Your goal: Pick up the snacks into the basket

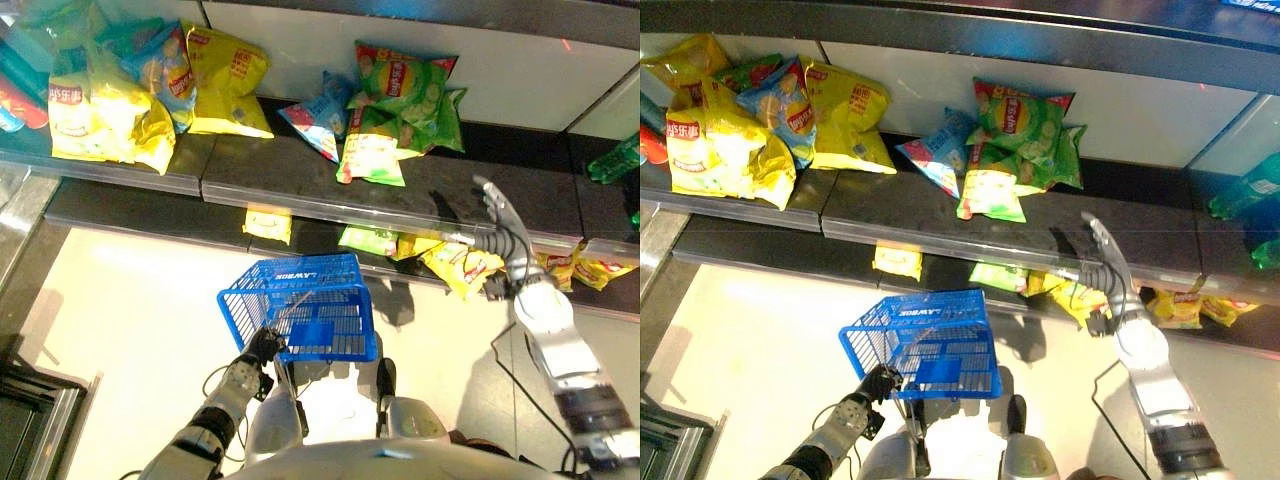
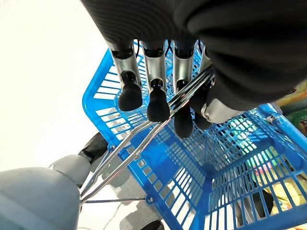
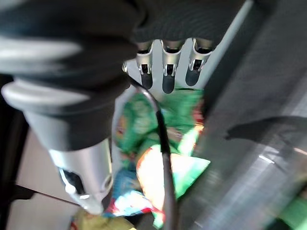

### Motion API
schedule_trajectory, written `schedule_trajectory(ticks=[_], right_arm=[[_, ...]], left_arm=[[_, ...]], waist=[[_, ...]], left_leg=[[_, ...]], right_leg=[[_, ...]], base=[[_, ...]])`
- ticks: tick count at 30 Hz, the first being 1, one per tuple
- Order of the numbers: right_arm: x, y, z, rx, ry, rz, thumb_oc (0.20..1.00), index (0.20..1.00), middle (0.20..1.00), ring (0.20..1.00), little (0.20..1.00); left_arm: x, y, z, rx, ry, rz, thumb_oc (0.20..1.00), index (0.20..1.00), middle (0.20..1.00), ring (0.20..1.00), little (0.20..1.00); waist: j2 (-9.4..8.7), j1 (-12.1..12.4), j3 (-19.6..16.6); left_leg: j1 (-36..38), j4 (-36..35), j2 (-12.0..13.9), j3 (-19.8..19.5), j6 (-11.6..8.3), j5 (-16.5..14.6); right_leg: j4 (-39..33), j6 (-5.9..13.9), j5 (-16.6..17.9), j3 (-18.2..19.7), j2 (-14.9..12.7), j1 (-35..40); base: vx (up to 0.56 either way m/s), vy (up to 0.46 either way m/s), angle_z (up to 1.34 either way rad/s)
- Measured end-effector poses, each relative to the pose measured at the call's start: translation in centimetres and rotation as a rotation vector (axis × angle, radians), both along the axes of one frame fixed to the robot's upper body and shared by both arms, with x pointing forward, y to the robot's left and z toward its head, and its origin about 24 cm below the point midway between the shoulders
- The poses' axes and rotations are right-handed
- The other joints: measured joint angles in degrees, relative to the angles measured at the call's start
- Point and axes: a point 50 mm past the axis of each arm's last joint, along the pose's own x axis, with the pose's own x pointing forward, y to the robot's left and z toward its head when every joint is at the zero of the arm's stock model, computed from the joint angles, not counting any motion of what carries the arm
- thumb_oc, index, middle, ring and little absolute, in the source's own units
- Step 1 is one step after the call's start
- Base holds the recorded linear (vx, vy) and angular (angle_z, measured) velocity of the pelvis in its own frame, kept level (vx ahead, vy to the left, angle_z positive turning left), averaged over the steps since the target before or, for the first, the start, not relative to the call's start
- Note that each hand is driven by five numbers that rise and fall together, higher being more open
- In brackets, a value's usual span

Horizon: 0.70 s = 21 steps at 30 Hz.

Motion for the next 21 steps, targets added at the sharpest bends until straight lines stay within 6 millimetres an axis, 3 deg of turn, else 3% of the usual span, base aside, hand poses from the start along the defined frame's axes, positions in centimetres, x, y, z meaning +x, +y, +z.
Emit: schedule_trajectory(ticks=[6,11,18,21], right_arm=[[-0.6,1.1,2.8,0.054,-0.11,0.095,1.0,1.0,1.0,1.0,1.0],[-0.3,1.0,3.1,0.089,-0.116,0.104,1.0,1.0,1.0,1.0,1.0],[3.8,1.2,3.4,0.027,-0.083,0.037,1.0,1.0,1.0,1.0,1.0],[6.7,1.8,3.5,-0.064,-0.014,0.002,1.0,1.0,1.0,1.0,1.0]], left_arm=[[0.3,0.1,0.2,0.004,-0.017,0.013,0.2,0.2,0.2,0.2,0.2],[0.4,0.1,0.2,0.004,-0.02,0.014,0.2,0.2,0.2,0.2,0.2],[0.6,-0.2,0.3,0.015,-0.023,-0.014,0.2,0.2,0.2,0.2,0.2],[0.9,-0.6,0.5,0.019,-0.031,-0.035,0.2,0.2,0.2,0.2,0.2]], waist=[[-0.17,0.19,1.04],[-0.21,0.15,1.07],[-0.22,0.81,1.11],[-0.18,2.09,1.14]], left_leg=[[-0.06,0.0,-0.35,-0.16,0.0,0.0],[-0.04,0.0,-0.41,-0.21,0.02,0.01],[-0.09,0.0,-0.47,-0.17,0.21,0.14],[-0.69,0.0,-0.56,-0.3,0.34,0.23]], right_leg=[[0.0,0.08,-0.06,-0.36,-0.24,0.27],[0.0,0.12,-0.07,-0.36,-0.27,0.28],[0.0,0.32,0.12,-0.35,-0.33,0.21],[0.0,0.33,0.19,-0.5,-0.38,-0.23]], base=[[0.01,0.004,0.03],[0.0,0.0,0.0],[0.0,0.003,-0.01],[-0.03,0.018,0.05]])
